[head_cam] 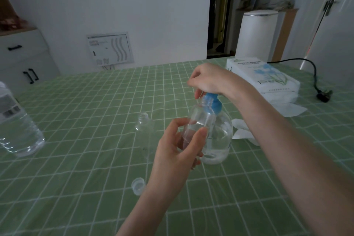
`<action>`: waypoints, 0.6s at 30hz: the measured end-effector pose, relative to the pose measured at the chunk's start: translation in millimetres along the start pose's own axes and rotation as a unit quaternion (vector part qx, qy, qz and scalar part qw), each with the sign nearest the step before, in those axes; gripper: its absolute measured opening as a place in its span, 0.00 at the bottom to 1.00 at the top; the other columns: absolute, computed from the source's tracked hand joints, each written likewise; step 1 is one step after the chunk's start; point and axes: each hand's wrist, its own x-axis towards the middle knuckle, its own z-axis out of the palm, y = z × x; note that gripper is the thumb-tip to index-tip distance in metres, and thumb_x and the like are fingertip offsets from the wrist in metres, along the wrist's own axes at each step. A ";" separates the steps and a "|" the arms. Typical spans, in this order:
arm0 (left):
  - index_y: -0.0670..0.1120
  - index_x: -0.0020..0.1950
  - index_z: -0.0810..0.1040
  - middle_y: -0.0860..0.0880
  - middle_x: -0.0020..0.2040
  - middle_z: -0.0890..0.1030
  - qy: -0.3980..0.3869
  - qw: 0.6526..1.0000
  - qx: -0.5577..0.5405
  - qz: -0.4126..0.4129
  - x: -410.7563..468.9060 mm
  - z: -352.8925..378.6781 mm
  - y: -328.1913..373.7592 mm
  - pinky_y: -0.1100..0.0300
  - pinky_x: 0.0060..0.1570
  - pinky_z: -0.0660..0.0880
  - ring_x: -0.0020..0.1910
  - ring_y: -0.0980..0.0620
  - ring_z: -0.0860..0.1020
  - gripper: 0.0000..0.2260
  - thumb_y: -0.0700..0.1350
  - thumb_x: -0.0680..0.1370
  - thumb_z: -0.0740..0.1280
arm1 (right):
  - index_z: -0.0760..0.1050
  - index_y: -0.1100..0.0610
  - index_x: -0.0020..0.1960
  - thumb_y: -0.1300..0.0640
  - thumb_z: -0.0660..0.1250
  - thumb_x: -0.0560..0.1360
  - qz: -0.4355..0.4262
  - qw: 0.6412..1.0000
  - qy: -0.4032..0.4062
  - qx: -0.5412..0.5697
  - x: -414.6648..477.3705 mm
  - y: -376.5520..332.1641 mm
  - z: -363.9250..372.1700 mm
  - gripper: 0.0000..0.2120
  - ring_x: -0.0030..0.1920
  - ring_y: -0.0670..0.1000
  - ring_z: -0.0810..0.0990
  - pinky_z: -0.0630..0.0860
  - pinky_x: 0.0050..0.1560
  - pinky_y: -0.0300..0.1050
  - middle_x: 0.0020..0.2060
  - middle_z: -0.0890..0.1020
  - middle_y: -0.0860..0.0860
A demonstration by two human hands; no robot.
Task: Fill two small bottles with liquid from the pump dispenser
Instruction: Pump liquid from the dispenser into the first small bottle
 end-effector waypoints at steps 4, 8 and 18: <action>0.54 0.45 0.77 0.49 0.34 0.81 -0.001 1.000 0.004 -0.002 0.5 0.7 0.1 0.65 0.28 0.73 0.28 0.56 0.76 0.13 0.58 0.65 0.68 | 0.77 0.64 0.61 0.55 0.60 0.79 0.011 1.000 -0.014 -0.006 0.8 -1.5 -0.2 0.16 0.53 0.57 0.83 0.75 0.61 0.52 0.50 0.85 0.59; 0.54 0.45 0.77 0.49 0.34 0.81 -0.003 1.000 0.007 -0.004 -0.8 1.5 0.3 0.64 0.28 0.73 0.29 0.56 0.76 0.14 0.59 0.64 0.68 | 0.76 0.62 0.62 0.53 0.61 0.79 0.020 0.999 -0.026 -0.006 1.5 1.8 0.8 0.16 0.56 0.56 0.80 0.72 0.63 0.51 0.53 0.83 0.58; 0.53 0.46 0.77 0.47 0.35 0.81 0.009 1.000 0.016 -0.008 -0.9 1.2 -1.4 0.65 0.27 0.72 0.28 0.56 0.76 0.15 0.59 0.64 0.68 | 0.76 0.64 0.61 0.54 0.61 0.79 0.015 1.000 -0.023 0.003 -1.1 2.9 6.6 0.17 0.56 0.57 0.81 0.72 0.60 0.50 0.52 0.84 0.59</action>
